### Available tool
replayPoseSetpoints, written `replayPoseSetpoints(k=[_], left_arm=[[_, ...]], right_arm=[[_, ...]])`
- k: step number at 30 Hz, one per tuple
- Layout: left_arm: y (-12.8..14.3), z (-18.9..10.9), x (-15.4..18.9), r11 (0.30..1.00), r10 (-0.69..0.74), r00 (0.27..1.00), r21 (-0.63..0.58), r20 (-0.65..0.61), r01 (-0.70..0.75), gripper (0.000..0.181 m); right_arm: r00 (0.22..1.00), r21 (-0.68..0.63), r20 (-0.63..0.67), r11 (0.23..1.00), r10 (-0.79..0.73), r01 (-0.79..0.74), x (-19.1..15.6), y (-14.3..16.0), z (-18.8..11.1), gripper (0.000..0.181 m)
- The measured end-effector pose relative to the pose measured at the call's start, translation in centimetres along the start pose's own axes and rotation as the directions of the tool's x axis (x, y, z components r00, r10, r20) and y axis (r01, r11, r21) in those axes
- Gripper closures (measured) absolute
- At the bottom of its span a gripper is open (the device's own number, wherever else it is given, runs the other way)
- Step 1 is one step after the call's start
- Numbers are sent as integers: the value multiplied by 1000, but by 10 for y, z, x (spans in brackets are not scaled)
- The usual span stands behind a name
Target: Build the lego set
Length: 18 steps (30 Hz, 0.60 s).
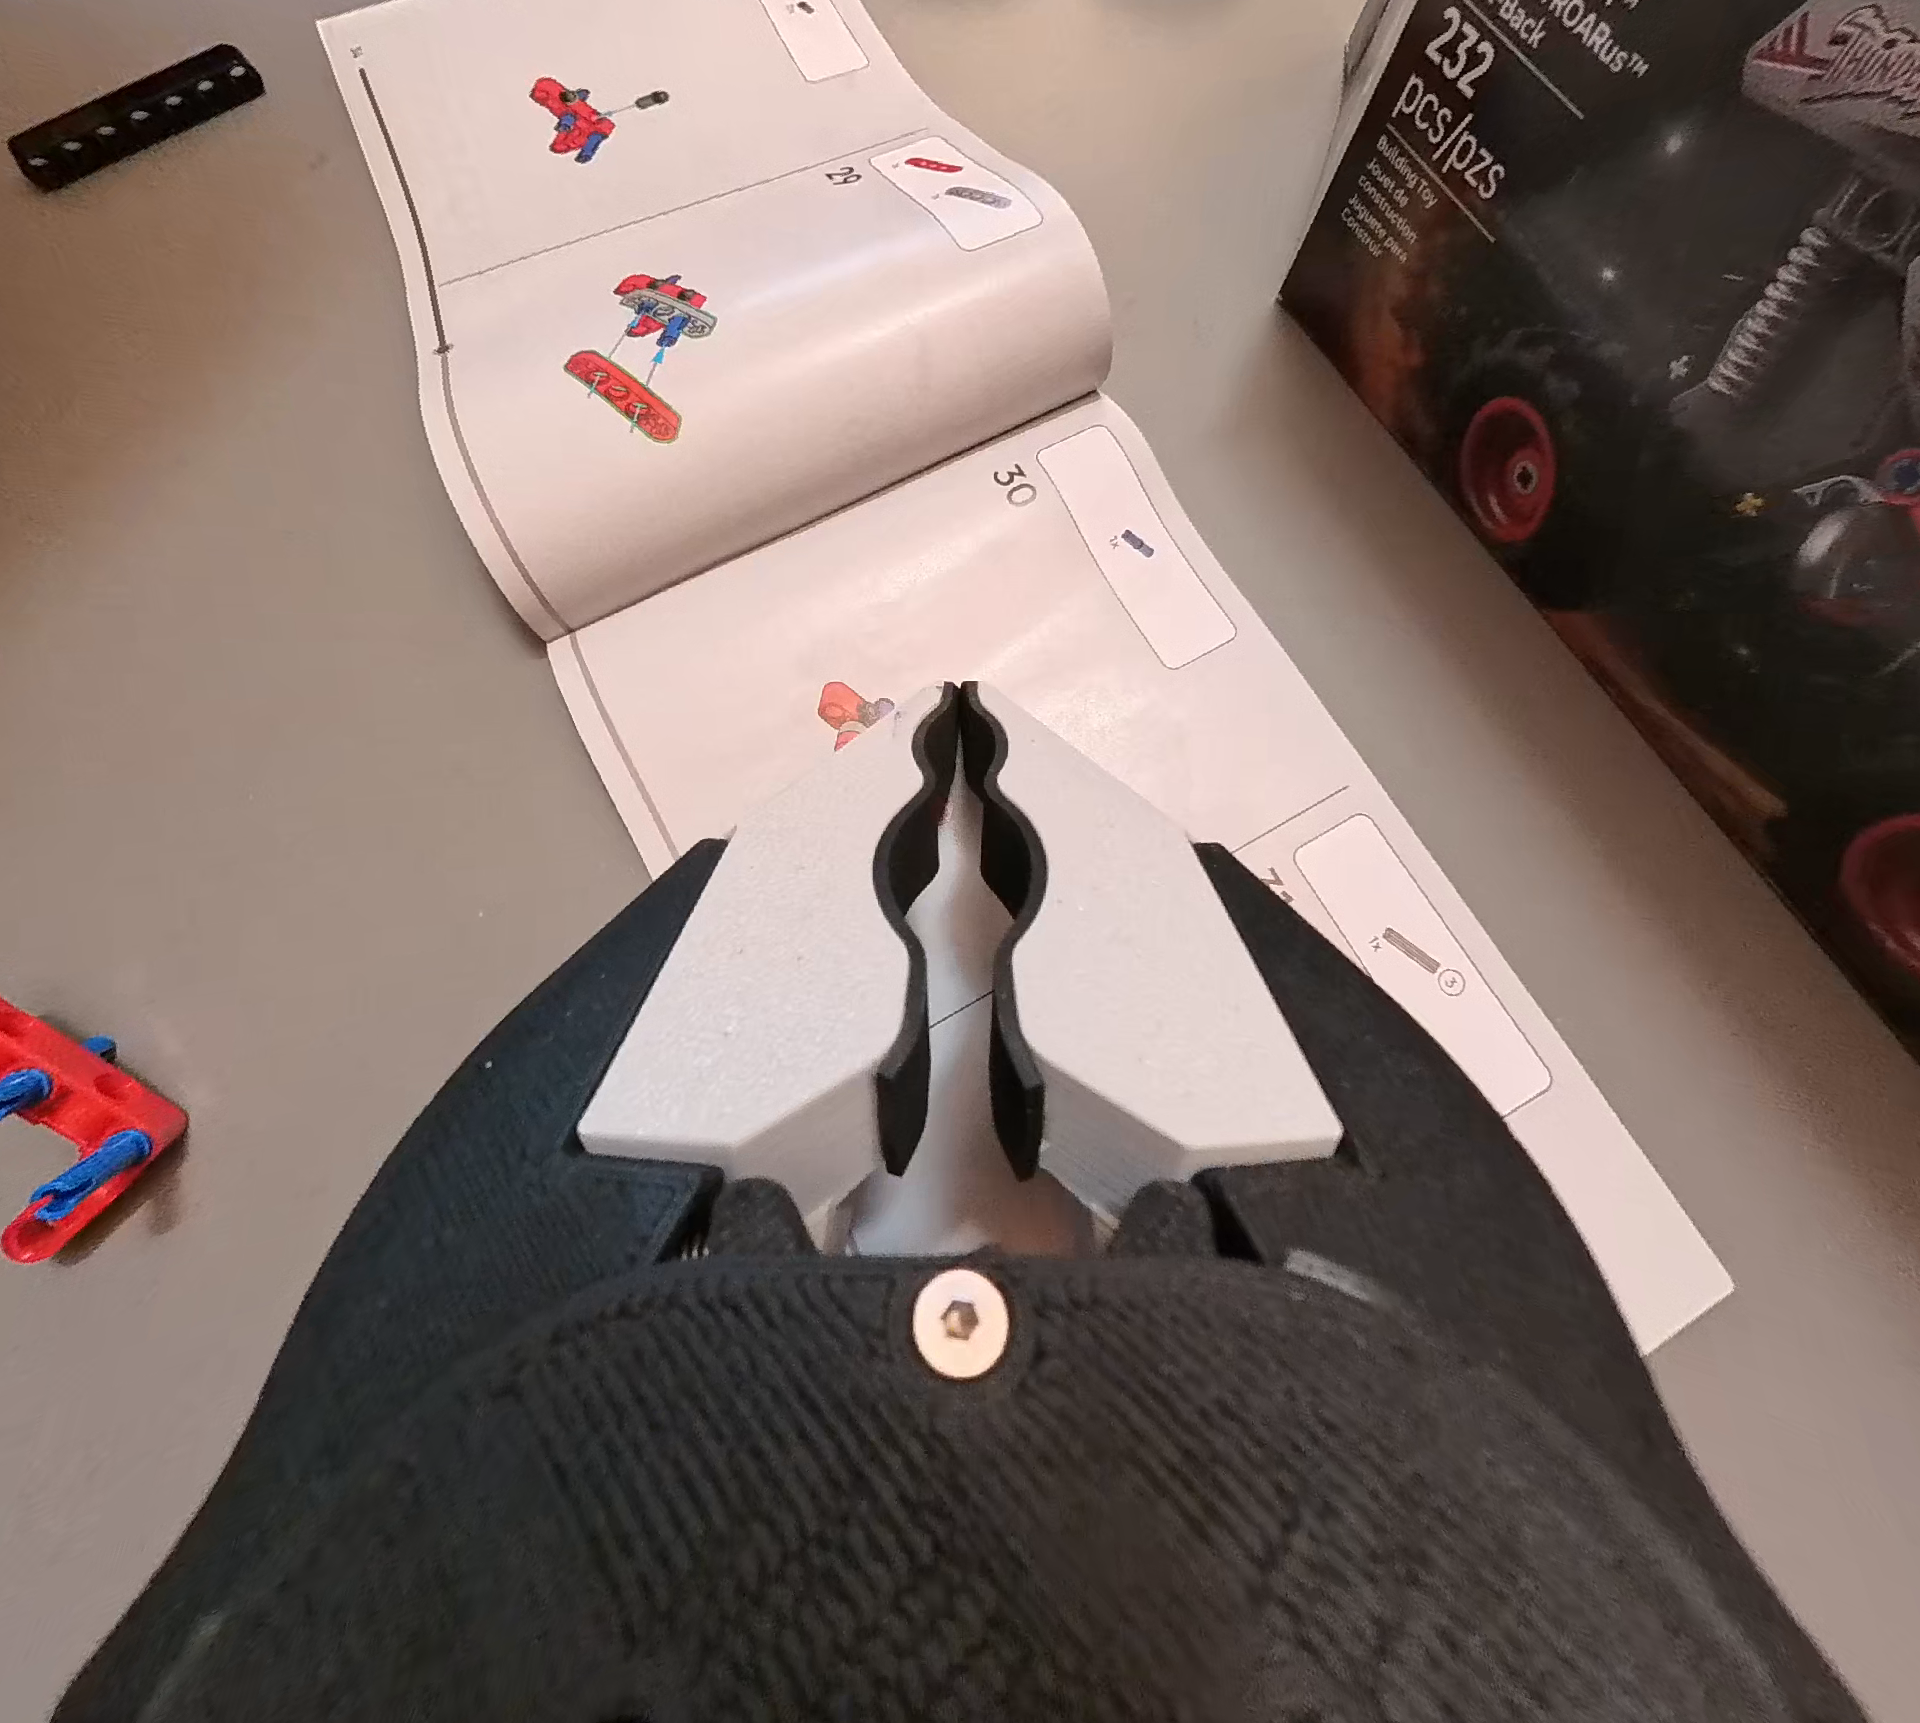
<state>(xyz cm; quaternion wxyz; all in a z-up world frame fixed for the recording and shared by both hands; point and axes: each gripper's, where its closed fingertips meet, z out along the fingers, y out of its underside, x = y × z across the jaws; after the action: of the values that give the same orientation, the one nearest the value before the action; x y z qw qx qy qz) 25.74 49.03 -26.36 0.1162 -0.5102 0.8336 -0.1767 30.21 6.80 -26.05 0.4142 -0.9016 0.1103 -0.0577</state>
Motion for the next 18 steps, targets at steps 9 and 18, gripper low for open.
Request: replayPoseSetpoints(k=[9, 18], left_arm=[[-3, 2, -1, 998, -59, 998, 20, -16, 59, 164], [0, 1, -4, 997, -73, 996, 16, 42, 72, 173]], right_arm=[[1000, 0, -2, 1000, -2, 2, 0, 0, 0, 181], [1000, 0, -2, 1000, -2, 2, 0, 0, 0, 181]])
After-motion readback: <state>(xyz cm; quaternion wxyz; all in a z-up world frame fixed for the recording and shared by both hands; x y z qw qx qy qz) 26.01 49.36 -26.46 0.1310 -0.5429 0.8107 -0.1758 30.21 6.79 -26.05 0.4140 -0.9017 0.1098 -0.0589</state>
